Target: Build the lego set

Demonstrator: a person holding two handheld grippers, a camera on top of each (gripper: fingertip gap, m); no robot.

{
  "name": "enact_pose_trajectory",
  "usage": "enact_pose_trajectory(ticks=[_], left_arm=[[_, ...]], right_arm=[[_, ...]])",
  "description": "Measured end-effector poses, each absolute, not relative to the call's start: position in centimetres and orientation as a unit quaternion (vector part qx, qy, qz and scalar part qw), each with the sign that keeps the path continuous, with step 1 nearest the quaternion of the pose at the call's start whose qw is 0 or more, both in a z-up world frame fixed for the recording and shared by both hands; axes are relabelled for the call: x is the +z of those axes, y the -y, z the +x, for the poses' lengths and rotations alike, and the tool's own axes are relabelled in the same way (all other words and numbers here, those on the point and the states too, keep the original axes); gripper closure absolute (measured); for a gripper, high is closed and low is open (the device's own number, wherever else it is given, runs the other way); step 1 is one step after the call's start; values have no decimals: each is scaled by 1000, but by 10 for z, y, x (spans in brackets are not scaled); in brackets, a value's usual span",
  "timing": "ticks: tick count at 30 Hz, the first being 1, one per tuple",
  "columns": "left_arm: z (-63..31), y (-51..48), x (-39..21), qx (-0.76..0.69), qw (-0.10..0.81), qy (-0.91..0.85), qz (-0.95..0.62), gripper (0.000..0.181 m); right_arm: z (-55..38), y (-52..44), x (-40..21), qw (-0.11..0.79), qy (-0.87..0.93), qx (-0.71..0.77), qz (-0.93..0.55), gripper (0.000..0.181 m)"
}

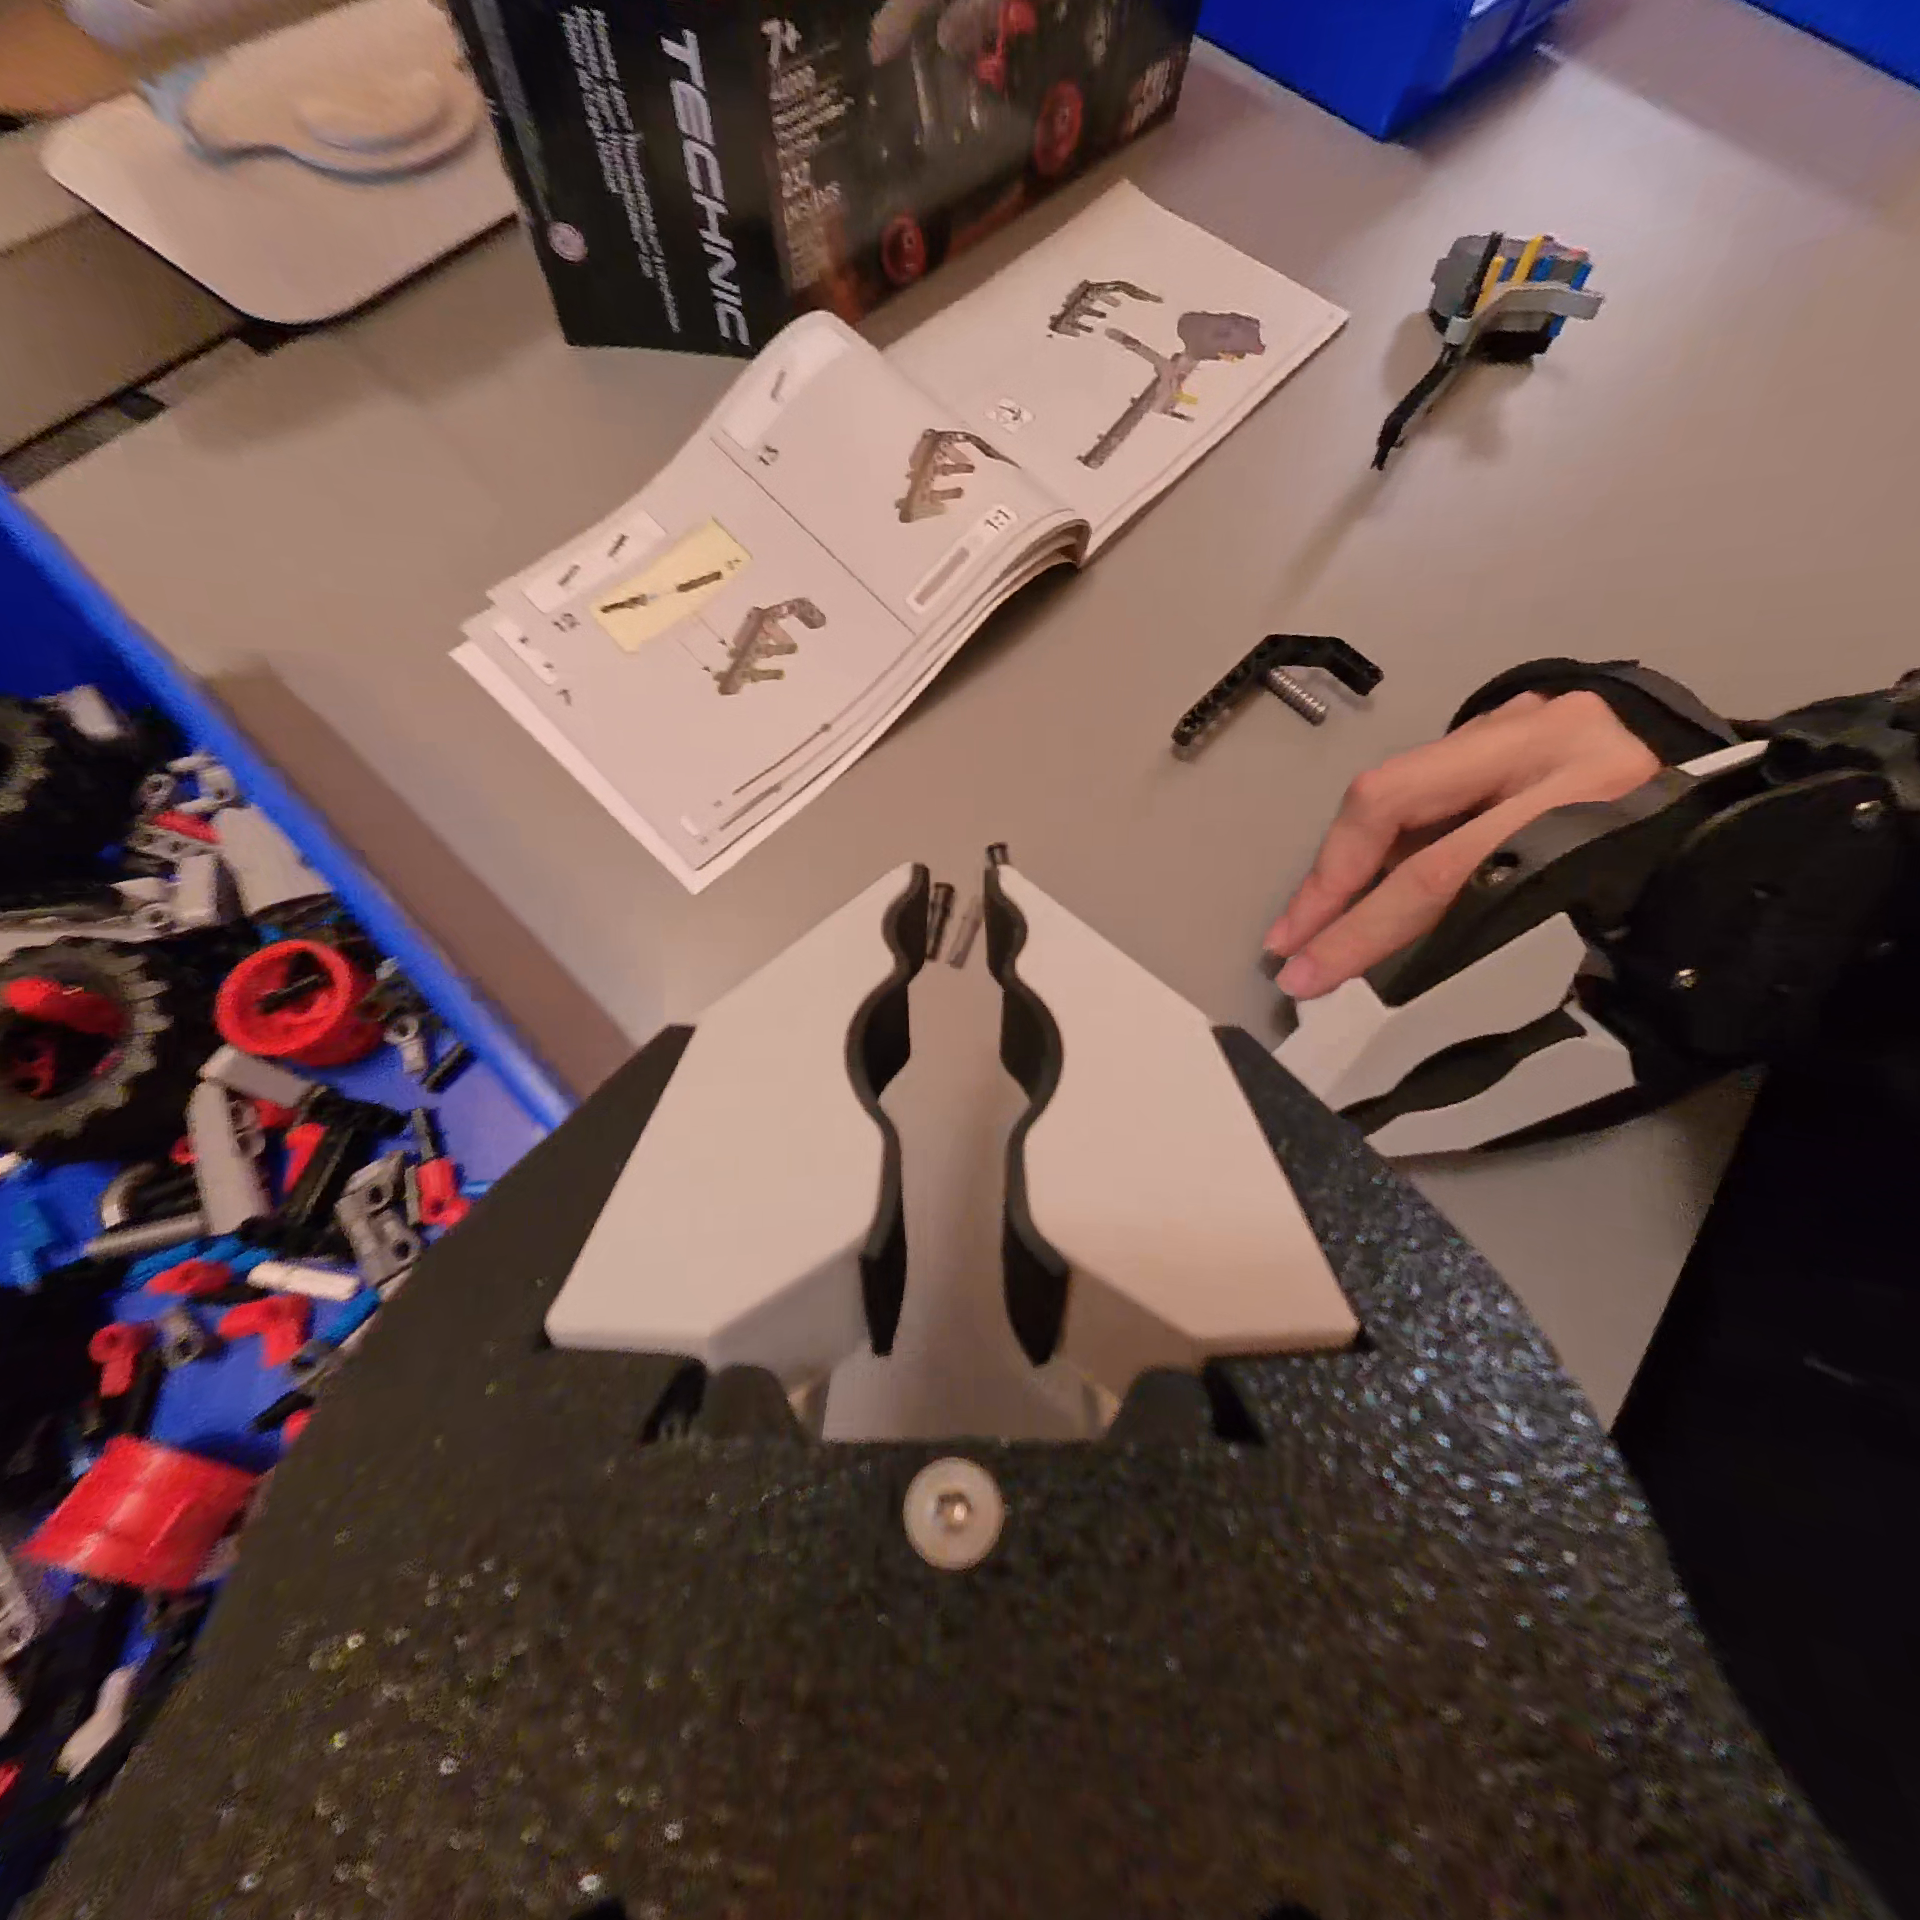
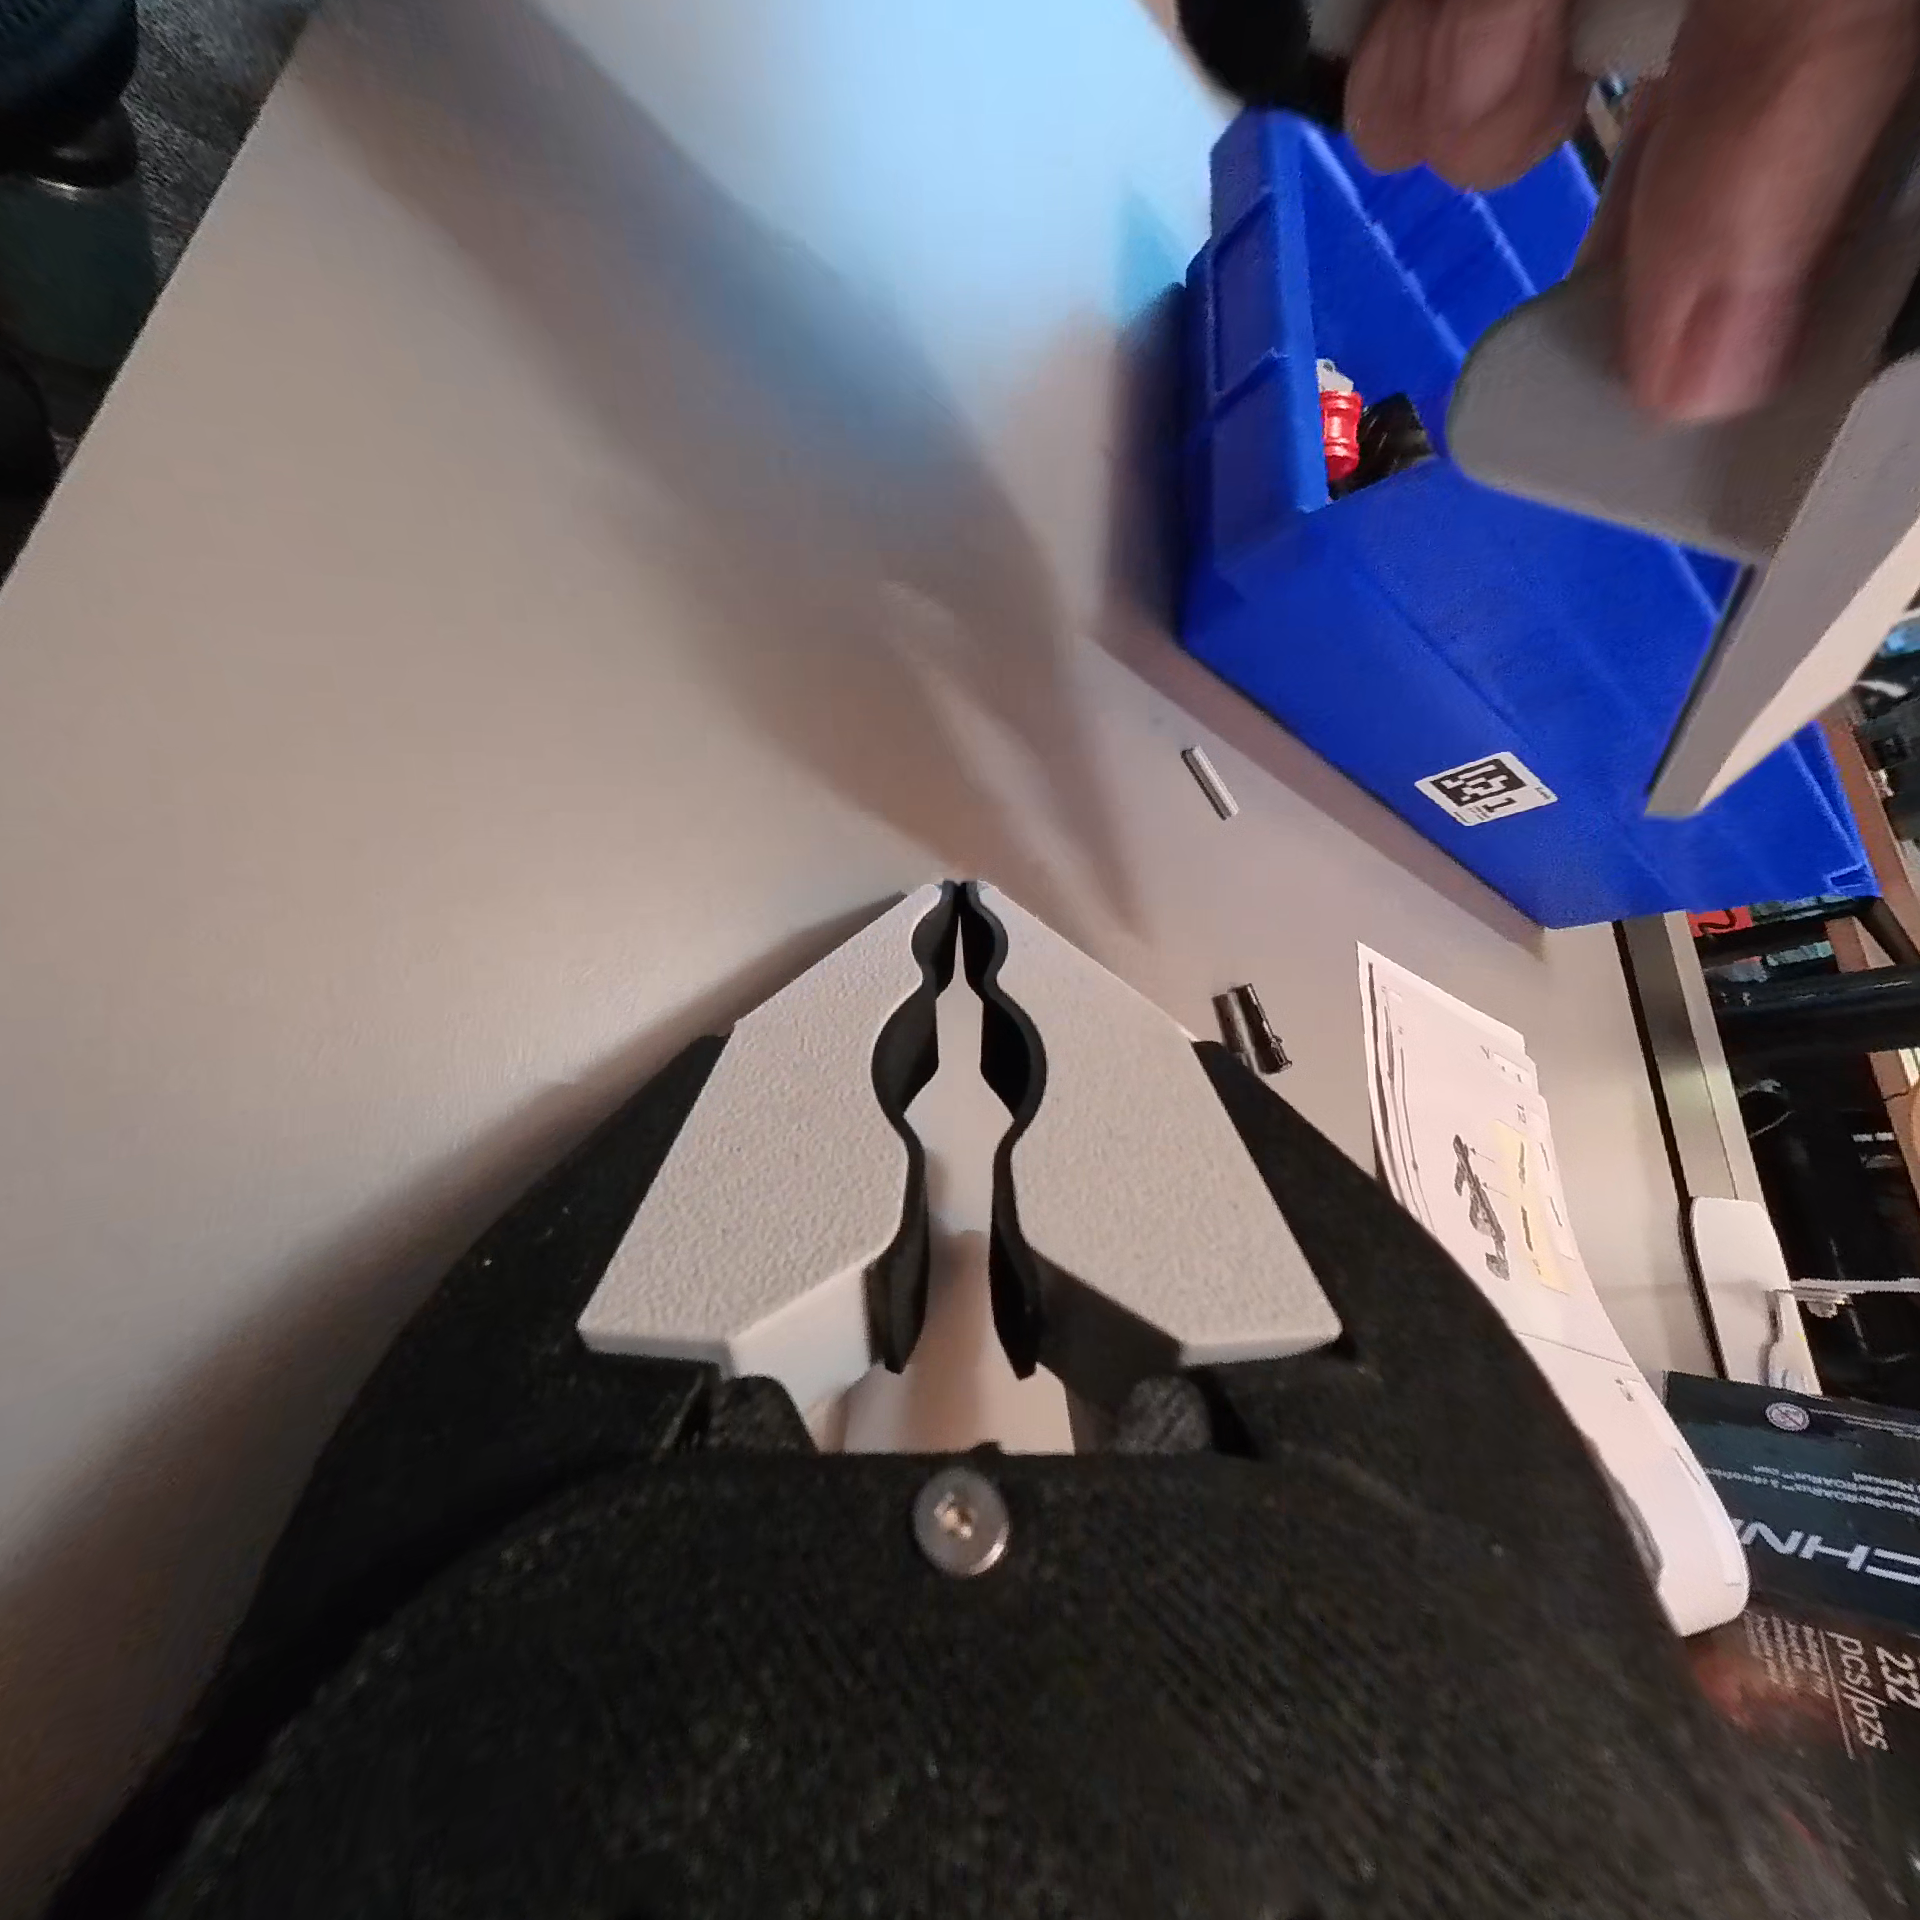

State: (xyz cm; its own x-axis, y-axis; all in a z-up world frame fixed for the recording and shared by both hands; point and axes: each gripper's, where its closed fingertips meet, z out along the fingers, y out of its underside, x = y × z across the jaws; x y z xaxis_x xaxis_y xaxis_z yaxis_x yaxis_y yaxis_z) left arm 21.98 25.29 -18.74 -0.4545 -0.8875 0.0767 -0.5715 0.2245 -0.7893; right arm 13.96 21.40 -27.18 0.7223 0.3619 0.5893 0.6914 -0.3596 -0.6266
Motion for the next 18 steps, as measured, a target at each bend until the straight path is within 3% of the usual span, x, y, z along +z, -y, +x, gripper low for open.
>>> enact_pose_trajectory(ticks=[10,18], left_arm=[[226,-323,-152,-360,290,-734,-496,174],[273,-474,-104,-202,409,-679,-575,166]], right_arm=[[141,-215,-271,467,316,-174,-807,181],[145,-220,-272,460,297,-155,-822,181]])
